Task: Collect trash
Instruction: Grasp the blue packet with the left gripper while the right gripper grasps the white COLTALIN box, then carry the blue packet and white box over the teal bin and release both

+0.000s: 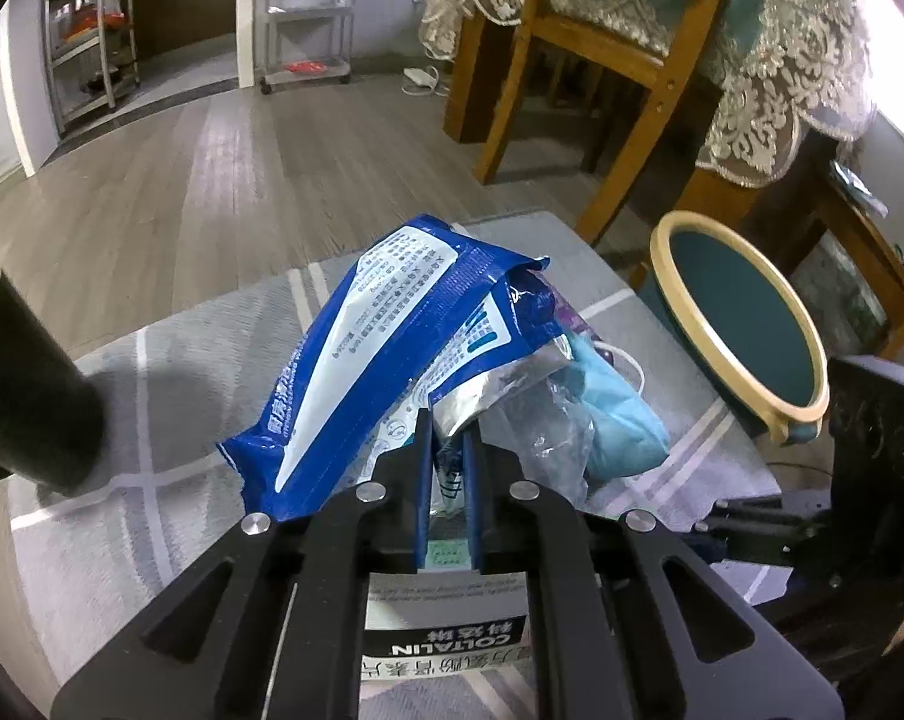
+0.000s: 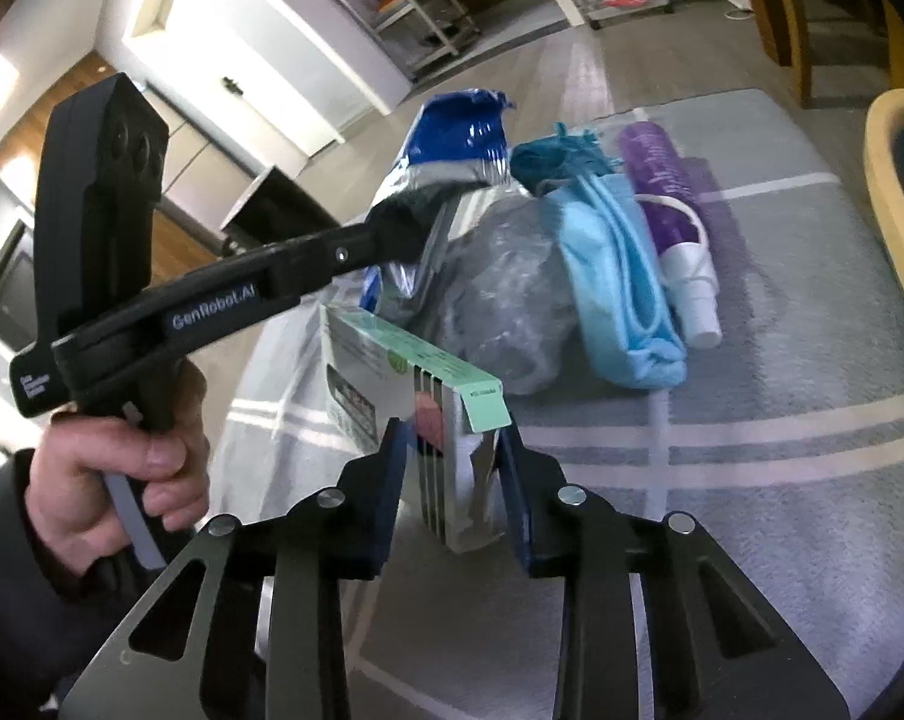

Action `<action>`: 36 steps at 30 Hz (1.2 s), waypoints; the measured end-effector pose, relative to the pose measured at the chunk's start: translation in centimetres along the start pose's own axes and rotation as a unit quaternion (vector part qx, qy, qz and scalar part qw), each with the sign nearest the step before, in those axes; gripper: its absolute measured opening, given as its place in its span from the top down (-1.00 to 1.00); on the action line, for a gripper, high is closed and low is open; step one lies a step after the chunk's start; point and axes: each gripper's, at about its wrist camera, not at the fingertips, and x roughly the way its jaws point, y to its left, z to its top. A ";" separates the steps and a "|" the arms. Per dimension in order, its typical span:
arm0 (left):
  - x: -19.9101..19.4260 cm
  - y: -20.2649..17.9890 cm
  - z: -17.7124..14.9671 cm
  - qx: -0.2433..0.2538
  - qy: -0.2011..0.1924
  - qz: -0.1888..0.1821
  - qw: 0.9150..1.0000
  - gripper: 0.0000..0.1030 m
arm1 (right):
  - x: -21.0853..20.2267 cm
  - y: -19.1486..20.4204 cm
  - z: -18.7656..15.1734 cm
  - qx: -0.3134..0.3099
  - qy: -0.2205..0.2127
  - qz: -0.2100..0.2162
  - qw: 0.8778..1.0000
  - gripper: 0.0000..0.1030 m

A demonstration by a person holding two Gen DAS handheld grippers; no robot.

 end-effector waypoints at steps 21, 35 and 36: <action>-6.1 1.1 0.0 -0.045 -0.062 0.032 0.997 0.85 | -10.2 4.1 -1.8 -0.074 -0.084 -0.031 0.993 0.70; -6.5 -2.3 0.1 -0.077 -0.059 -0.034 0.995 0.85 | -16.5 0.2 -1.5 -0.020 -0.191 -0.108 0.975 0.70; -6.6 -2.8 0.3 -0.075 -0.060 -0.040 0.995 0.85 | -16.9 -0.3 -1.5 -0.013 -0.198 -0.116 0.973 0.70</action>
